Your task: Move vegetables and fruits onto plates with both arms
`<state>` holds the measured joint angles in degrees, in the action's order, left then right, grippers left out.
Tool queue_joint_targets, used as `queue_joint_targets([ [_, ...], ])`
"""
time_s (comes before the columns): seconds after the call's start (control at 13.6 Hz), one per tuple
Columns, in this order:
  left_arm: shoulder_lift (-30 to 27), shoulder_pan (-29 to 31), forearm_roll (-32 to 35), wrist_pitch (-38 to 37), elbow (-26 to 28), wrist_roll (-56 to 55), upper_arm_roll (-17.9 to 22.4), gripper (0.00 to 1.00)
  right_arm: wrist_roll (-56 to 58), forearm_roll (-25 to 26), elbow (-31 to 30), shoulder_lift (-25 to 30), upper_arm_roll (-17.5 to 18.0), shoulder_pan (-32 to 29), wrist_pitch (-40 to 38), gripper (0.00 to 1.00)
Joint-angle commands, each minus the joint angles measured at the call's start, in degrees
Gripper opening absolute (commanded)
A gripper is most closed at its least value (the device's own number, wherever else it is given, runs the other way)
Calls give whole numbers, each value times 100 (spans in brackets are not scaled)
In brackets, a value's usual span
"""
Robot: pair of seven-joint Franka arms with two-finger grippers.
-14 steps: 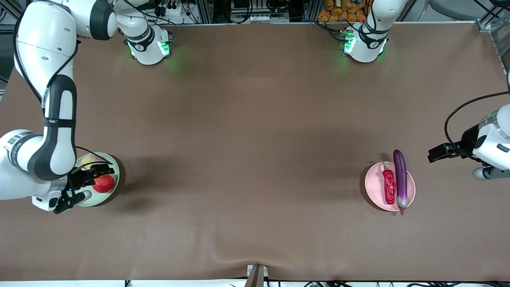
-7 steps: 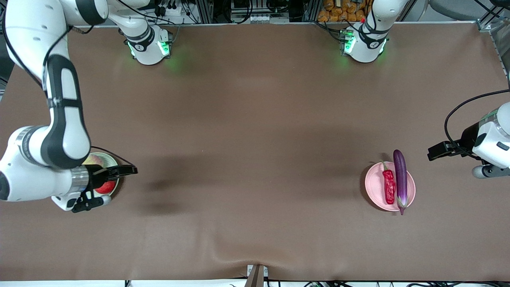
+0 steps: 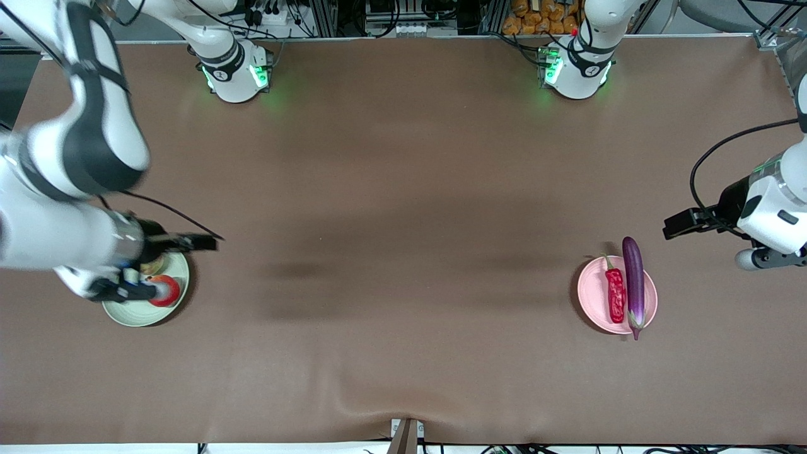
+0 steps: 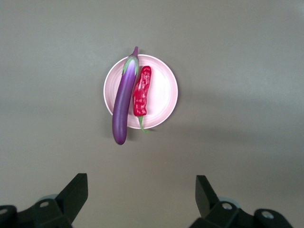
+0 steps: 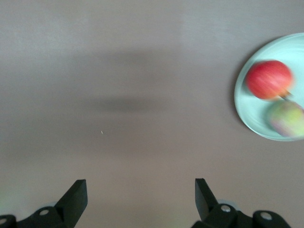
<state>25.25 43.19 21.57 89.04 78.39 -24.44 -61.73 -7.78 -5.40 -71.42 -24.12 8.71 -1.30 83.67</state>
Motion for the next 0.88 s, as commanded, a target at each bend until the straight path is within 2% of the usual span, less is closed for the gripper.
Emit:
queue_joint_targets([
  [0.0,-888,-1229,-670,-106,-17,203,1675,100,-92,136,-468,862,-9,-178,-289,100],
  [0.15,-1179,-1987,-1179,-97,-8,290,2723,100,-92,136,-986,1442,-194,-143,-298,100],
  [0.37,-1557,-3006,-1734,-97,44,905,4164,100,-188,136,-1593,2102,-195,-99,-298,100],
  [0.59,-1883,-3860,-1788,-106,281,1143,5116,100,-408,285,-1998,2673,-169,-55,-290,100],
  [0.66,-2005,-4088,-1788,-106,421,1152,5345,100,-409,285,-1955,2745,-168,-72,-316,100],
  [0.81,-2356,-4703,-1797,-106,807,1170,5924,100,-277,311,-1274,2493,-238,-151,-438,100],
])
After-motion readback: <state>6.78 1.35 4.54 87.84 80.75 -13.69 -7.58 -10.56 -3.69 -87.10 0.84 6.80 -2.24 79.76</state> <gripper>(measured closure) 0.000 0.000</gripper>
